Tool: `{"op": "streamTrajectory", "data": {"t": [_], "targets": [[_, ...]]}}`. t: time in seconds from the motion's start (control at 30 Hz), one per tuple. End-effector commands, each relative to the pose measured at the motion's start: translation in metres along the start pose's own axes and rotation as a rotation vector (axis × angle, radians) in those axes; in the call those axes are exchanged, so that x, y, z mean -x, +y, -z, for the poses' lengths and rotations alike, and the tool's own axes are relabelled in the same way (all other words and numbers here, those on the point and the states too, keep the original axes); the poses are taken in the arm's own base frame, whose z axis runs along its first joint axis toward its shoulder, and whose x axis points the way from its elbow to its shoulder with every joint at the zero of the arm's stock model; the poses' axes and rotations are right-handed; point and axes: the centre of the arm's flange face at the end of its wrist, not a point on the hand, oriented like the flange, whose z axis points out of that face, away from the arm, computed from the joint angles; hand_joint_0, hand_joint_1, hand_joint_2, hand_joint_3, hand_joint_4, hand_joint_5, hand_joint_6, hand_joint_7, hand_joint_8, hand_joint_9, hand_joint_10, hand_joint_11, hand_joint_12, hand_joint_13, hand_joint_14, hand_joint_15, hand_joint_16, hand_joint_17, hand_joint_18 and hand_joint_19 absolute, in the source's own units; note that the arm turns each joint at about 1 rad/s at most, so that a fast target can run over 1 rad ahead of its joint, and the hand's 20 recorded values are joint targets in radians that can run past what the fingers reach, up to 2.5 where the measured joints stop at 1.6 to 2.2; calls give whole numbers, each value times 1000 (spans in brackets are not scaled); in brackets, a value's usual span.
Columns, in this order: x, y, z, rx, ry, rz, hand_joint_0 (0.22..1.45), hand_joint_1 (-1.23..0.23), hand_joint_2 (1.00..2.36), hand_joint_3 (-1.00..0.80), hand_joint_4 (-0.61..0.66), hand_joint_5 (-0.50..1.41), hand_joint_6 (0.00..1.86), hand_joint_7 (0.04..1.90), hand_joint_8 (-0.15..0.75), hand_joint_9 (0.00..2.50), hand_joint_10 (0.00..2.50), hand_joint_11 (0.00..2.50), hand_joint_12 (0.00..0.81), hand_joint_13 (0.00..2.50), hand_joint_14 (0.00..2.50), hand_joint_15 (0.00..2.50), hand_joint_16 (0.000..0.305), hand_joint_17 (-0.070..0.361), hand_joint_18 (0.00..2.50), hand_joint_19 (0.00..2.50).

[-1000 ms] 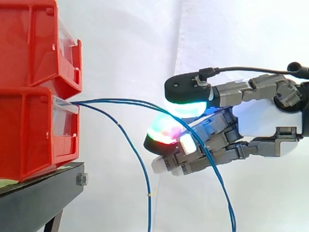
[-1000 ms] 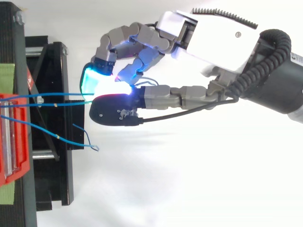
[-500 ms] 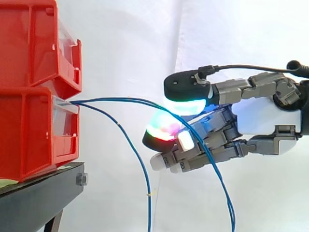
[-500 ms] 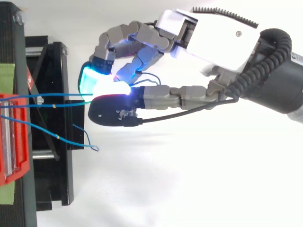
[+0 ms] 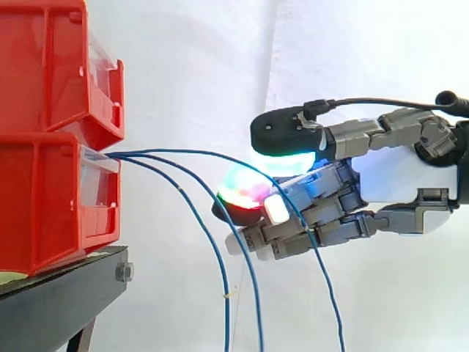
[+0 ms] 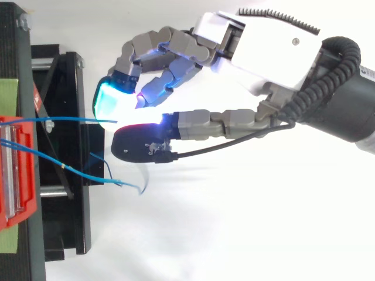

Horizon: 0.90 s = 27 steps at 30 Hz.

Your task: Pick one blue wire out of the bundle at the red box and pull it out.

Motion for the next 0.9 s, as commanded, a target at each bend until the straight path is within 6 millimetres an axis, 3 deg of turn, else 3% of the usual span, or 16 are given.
{"op": "streamTrajectory", "data": {"t": [0.0,0.23,0.57,0.87], "targets": [[0,0,0,0,0,-1,596,-839,1011,-103,288,-128,788,878,295,889,24,659,429,227,10,205,71,161,74,317],[-1,0,0,0,3,-1,591,-812,1013,-120,277,-123,784,891,292,898,27,660,421,224,10,199,69,156,74,344],[-2,-1,1,-2,5,-15,585,-803,1013,-1,256,-120,819,903,314,995,24,679,442,304,9,214,73,164,178,344],[-10,2,3,4,37,-118,589,-787,1007,52,241,-114,830,933,335,1049,25,685,462,365,9,222,77,174,252,335]]}}
